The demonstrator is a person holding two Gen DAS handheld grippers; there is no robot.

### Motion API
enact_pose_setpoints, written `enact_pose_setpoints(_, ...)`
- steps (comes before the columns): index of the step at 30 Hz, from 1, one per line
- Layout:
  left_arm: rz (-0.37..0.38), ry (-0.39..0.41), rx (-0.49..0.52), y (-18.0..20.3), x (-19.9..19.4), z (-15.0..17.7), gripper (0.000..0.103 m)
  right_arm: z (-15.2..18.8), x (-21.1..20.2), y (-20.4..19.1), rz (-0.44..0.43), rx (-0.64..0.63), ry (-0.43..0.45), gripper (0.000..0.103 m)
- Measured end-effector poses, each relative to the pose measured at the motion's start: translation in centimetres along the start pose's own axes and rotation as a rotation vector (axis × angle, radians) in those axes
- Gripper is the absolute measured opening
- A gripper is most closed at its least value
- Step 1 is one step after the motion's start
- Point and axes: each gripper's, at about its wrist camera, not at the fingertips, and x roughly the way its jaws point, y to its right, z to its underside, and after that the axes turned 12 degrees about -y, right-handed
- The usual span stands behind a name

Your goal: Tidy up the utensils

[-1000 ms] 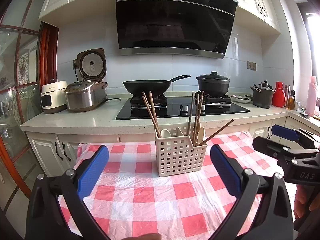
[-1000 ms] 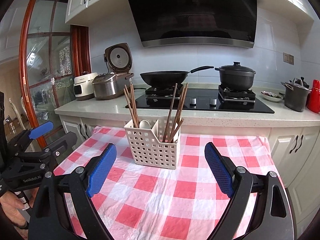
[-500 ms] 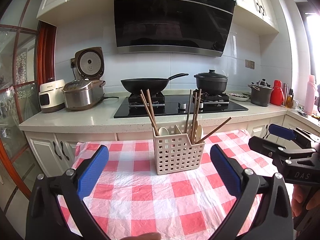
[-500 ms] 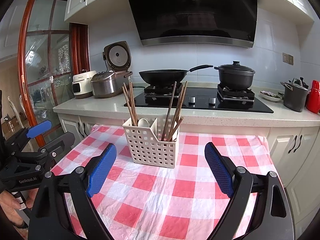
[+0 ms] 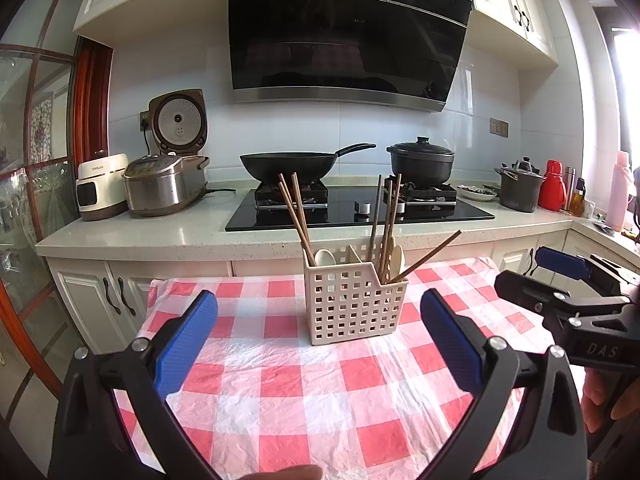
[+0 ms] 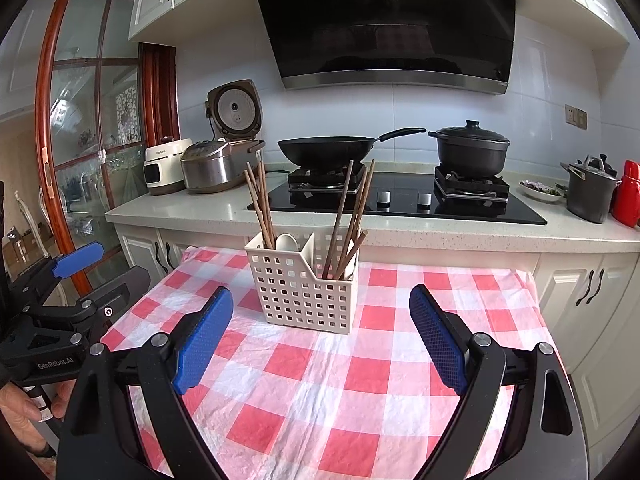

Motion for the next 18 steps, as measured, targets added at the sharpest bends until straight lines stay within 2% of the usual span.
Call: enact_pose_setpoints(18, 0.001, -0.004, 0.000, -0.08, -0.05, 0.16, 0.098, 0.22, 0.11, -0.32, 0.000, -0.005, -0.002, 0.084)
